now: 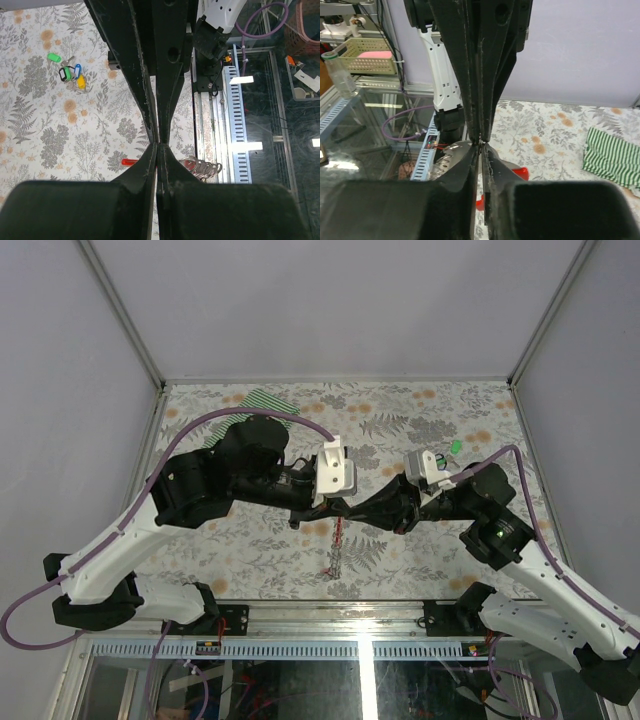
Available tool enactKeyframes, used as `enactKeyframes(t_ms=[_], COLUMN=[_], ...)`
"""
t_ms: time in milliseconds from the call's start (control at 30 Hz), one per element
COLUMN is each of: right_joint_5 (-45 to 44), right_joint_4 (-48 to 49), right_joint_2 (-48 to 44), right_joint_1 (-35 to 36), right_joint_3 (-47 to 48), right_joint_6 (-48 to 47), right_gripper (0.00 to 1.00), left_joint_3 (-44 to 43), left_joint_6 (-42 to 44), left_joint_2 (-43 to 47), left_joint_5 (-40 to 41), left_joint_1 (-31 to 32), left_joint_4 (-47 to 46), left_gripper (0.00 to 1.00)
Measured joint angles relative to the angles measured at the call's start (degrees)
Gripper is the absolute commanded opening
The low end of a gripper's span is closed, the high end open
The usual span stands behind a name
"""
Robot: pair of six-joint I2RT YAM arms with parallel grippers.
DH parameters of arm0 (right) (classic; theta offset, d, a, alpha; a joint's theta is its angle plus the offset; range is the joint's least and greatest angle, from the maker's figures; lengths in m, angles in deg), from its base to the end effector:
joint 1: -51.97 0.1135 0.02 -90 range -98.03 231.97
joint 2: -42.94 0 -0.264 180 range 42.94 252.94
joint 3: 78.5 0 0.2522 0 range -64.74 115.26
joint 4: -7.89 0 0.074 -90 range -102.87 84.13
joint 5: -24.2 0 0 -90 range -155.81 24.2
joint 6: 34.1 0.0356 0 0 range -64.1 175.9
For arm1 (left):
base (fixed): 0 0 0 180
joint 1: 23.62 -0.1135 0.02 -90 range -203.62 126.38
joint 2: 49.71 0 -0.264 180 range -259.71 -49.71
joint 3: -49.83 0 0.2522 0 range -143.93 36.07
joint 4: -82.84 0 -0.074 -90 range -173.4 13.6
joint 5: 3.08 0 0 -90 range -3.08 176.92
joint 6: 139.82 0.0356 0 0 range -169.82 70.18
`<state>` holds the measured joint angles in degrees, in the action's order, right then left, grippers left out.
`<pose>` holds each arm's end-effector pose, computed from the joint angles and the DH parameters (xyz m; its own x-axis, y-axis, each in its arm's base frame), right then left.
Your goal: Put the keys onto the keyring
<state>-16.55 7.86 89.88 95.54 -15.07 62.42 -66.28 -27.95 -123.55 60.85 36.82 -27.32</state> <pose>0.1081 0.1400 0.4055 0.0931 0.1909 -0.9772 -0.9933 -0.0498 -0.1044 0.0984 -0.2053 0.4877 0.1507 0.4125 -0.8984 0.9885 -0.0532 0.1414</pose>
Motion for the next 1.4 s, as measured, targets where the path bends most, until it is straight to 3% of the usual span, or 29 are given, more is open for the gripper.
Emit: enactKeyframes(t_ms=[233,367,467,733,933,1400], right_joint_5=[0.39,0.26,-0.76,-2.27,-2.21,-2.05], right_joint_4=[0.42,1.18,1.97,5.53,11.39,20.68], right_joint_2=[0.04,0.00,-0.17,-2.05,-2.89,-4.13], right_joint_1=[0.15,0.28,0.31,0.31,0.31,0.31], right_joint_3=[0.00,0.00,0.00,0.00,0.00,0.00], right_joint_6=[1.51,2.14,2.56,4.33,7.28,10.86], right_gripper=[0.00,0.00,0.00,0.00,0.00,0.00], left_joint_3=[2.84,7.56,12.70,25.55,30.10,31.78], left_joint_6=[-1.22,-3.19,-5.95,-14.75,-20.04,-23.65], left_joint_2=[1.88,5.16,9.14,20.61,22.95,21.29], left_joint_5=[0.24,0.20,-0.28,-0.20,0.57,0.46], left_joint_1=[0.00,0.00,0.02,0.07,0.26,0.26], left_joint_4=[-2.95,-8.35,-14.78,-34.60,-45.27,-53.88], left_gripper=[0.02,0.27,0.33,0.35,0.35,0.36])
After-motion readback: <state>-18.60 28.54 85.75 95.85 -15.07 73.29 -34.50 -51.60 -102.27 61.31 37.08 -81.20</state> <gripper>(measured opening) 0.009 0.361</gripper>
